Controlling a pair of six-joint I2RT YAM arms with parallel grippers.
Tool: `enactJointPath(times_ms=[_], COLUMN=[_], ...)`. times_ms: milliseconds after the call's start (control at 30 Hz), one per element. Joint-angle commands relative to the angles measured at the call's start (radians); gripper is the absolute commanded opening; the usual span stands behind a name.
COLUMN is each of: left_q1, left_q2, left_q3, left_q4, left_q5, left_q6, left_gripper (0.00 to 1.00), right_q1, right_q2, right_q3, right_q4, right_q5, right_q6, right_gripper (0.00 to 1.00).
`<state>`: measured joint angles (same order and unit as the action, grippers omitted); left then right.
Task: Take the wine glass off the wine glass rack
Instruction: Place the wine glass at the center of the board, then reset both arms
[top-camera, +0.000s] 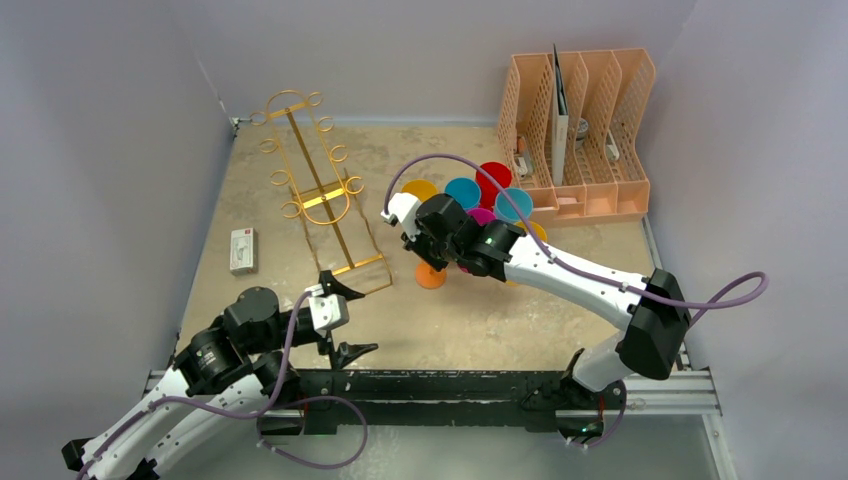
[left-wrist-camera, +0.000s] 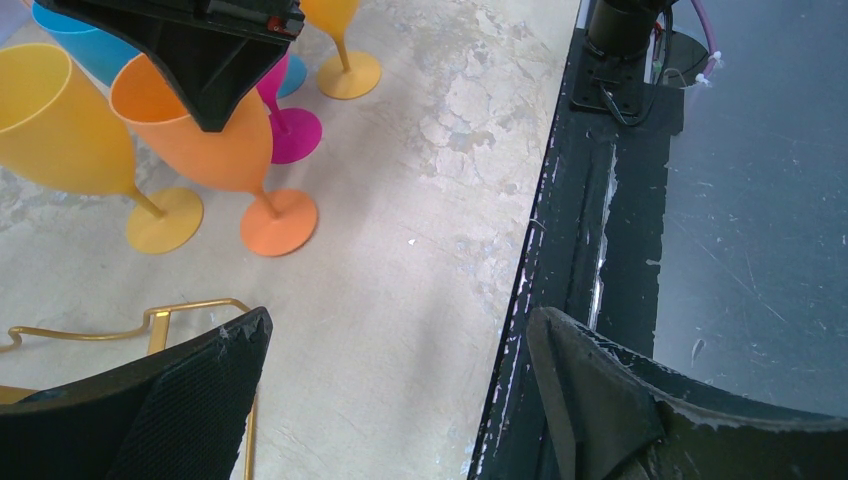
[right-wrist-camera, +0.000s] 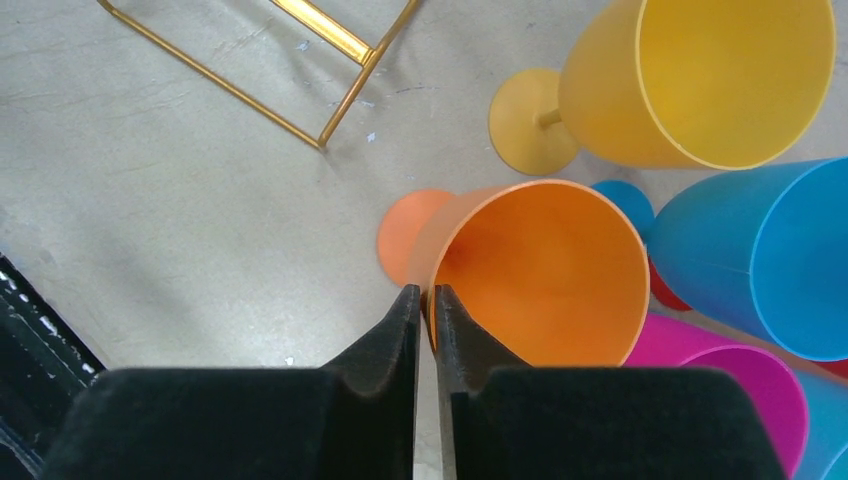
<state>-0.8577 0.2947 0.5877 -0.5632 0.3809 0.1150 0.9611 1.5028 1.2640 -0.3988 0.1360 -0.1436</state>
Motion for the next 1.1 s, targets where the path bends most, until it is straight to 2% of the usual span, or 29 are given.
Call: enactJointPath(times_ms=[0, 200, 567, 767, 933, 1067], left_q1=[0.006, 0.006, 0.006, 0.006, 0.006, 0.006], left_q2=[0.008, 0.008, 0.002, -0.003, 0.012, 0.064], left_q3=[0.038, 0.039, 0.034, 0.032, 0.041, 0.091], left_q4=[0.022, 0.022, 0.029, 0.036, 0.042, -0.020], left_q5=[0.008, 0.008, -0.004, -0.032, -0.127, -0.323], left_q6=[-0.003, -0.002, -0.016, -0.046, -0.124, -0.280], left_gripper=[0.98, 0.98, 0.99, 0.99, 0.99, 0.99], right_q1=[0.002, 0.002, 0.002, 0.002, 0.002, 0.002], right_q2=[-0.009, -0.024, -0.135, -0.225, -0.334, -0.404], right_q3=[0.025, 0.026, 0.035, -0.026, -0.139, -0.217], right_q4=[0.005, -0.011, 0.028, 0.082, 0.182, 0.239], right_q5=[-0.005, 0.035, -0.075, -0.105, -0.174, -0.300], right_q6=[0.022, 0.015, 0.052, 0.105, 0.211, 0.343], right_gripper=[0.17, 0.23, 0.34, 0.38, 0.41, 0.43])
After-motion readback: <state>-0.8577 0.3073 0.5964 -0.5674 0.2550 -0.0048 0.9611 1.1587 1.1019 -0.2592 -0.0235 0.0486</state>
